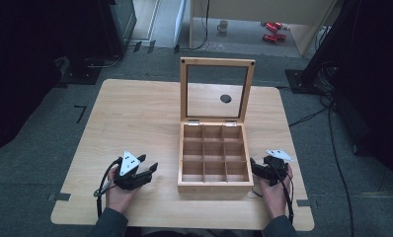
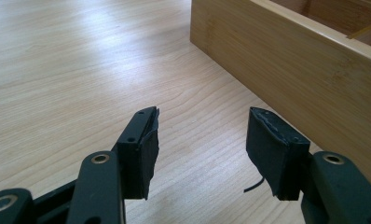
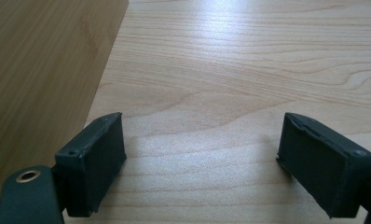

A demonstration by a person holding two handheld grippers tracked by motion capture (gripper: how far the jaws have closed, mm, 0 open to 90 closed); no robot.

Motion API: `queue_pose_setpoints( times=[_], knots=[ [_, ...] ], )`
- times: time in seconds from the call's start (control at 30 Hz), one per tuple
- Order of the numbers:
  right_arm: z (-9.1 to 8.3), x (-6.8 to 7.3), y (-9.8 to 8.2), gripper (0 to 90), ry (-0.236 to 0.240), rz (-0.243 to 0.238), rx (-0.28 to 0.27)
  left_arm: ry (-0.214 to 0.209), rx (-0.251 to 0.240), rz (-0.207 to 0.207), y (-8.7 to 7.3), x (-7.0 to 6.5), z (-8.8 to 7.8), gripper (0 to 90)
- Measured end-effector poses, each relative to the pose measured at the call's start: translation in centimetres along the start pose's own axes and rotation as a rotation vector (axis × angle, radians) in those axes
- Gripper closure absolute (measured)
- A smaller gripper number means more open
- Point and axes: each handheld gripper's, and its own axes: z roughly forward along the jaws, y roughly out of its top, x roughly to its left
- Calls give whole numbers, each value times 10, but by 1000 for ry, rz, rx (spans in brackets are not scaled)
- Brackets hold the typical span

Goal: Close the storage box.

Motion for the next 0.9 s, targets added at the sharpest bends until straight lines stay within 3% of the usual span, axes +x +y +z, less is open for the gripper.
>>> queue_pose_setpoints(
  times=[0.27, 0.37, 0.5, 0.57, 0.63, 0.67, 0.83, 0.9],
  knots=[
    [0, -1, 0, 148, 9, -10, 3, 5, 4, -9, 0, 1, 1, 439],
    [-4, 0, 3, 252, 21, -20, 34, 9, 2, -19, 1, 2, 1, 439],
    [-5, 0, 5, 295, 29, -32, 48, 10, 3, -22, 2, 2, 1, 440],
    [-9, -3, 6, 339, 37, -11, 61, 6, -1, -23, 4, 1, 0, 440],
    [-10, -4, 6, 346, 43, -7, 58, 2, -3, -20, 6, 0, 0, 439],
    [-16, -6, 8, 345, 82, 1, 50, -11, 0, -16, 9, 0, -1, 438],
    [-30, -8, 13, 360, 100, -22, 20, -25, -3, -20, 12, -1, -2, 437],
    [-37, -9, 17, 416, 130, -34, 1, -20, 4, -13, 13, -1, -3, 437]
  ],
)
